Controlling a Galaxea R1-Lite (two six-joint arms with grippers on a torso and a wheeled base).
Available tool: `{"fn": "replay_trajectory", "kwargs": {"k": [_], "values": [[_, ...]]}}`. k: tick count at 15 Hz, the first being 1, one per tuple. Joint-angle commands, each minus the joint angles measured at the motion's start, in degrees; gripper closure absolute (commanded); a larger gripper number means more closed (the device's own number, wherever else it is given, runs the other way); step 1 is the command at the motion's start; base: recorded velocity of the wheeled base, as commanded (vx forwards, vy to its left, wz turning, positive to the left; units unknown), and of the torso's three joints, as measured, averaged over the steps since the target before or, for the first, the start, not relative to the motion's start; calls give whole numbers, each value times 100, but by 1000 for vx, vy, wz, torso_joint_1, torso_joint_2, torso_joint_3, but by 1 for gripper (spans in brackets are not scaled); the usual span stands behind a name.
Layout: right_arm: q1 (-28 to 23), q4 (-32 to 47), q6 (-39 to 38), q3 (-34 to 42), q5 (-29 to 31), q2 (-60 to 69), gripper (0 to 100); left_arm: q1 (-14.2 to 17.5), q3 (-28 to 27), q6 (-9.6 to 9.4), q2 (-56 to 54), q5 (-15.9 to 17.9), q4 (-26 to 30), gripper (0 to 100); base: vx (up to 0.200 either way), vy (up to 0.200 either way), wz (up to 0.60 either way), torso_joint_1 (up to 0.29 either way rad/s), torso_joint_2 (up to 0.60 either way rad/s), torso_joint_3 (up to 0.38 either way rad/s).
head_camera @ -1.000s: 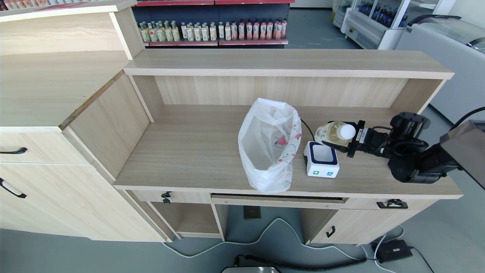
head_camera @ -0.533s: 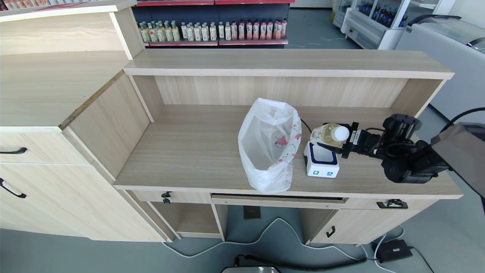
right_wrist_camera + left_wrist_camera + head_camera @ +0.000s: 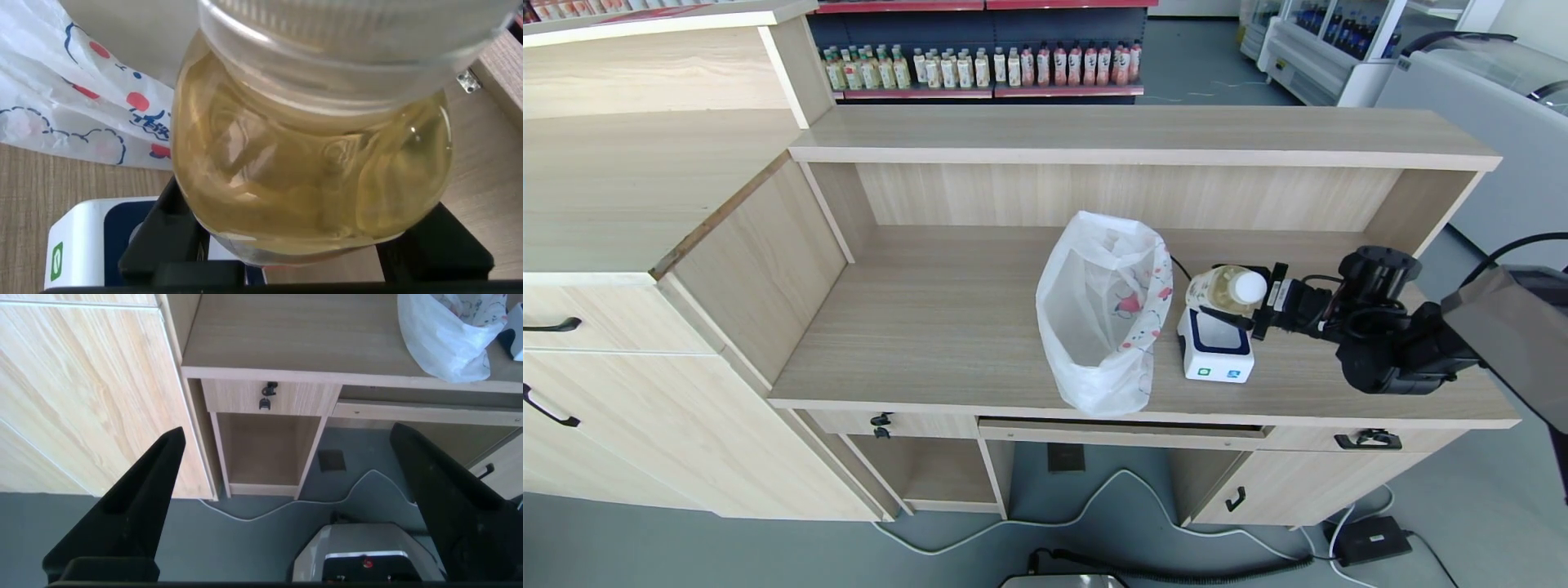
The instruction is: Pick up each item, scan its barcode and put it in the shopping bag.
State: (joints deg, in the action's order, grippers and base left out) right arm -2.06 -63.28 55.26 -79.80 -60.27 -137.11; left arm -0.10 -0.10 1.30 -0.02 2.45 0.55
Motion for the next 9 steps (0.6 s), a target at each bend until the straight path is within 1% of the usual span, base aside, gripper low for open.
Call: {"fn": "replay_trajectory", "kwargs": {"k": [1,3,4,6,7,8,9], "values": [[13,0,2,-1,-2,-9,100,1,1,1,2,1,-2,0,0,0,0,0,0,0],[4,-18,-59,-18,94,88,100,1,1,1,2,1,-2,0,0,0,0,0,0,0],[4,-26,-314,-53,305,290,100,1,1,1,2,1,7,0,0,0,0,0,0,0],[-49,-158,-2213,-71,1597,1213,100,1,1,1,2,1,-2,0,0,0,0,0,0,0],[-110,-18,-3223,-9,2213,1696,100,1,1,1,2,1,-2,0,0,0,0,0,0,0],[-225,554,-3900,131,2591,2223,100,1,1,1,2,1,-2,0,0,0,0,0,0,0],[-436,1283,-4085,395,2828,2768,100,1,1,1,2,1,7,0,0,0,0,0,0,0]]}}
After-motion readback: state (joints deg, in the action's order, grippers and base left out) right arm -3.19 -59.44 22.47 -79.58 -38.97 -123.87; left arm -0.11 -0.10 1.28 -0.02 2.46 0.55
